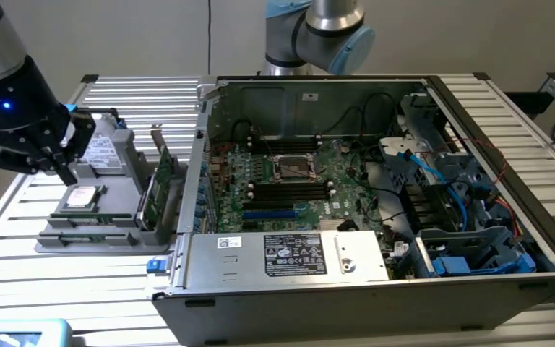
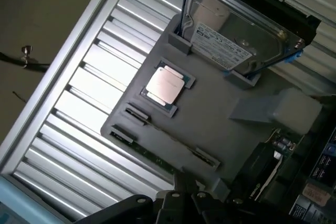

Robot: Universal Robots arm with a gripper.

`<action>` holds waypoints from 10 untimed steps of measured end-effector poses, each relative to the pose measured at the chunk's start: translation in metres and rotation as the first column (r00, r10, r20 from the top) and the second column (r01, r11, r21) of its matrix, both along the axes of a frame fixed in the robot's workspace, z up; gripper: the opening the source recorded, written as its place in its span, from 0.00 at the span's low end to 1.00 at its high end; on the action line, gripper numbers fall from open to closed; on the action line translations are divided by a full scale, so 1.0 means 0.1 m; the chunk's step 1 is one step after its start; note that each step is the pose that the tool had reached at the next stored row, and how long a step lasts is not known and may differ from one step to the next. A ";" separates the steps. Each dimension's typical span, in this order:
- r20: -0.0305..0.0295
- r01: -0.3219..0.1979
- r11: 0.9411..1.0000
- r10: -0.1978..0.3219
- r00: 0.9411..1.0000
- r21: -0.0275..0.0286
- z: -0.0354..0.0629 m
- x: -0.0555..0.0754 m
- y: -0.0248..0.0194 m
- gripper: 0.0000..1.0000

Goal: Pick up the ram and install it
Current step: 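Pick up the ram and move it above insertion slot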

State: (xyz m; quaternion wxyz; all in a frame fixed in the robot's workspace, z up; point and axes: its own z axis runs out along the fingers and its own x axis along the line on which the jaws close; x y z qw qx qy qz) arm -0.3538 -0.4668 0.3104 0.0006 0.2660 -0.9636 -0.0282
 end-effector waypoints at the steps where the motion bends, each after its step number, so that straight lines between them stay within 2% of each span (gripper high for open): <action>1: 0.000 -0.018 1.000 0.018 1.000 0.000 -0.001 0.00 0.000 0.11; 5: 0.000 -0.090 0.996 0.090 0.996 0.000 -0.008 0.00 0.000 0.11; 10: 0.000 -0.181 0.983 0.181 0.983 0.000 -0.016 0.00 0.000 0.11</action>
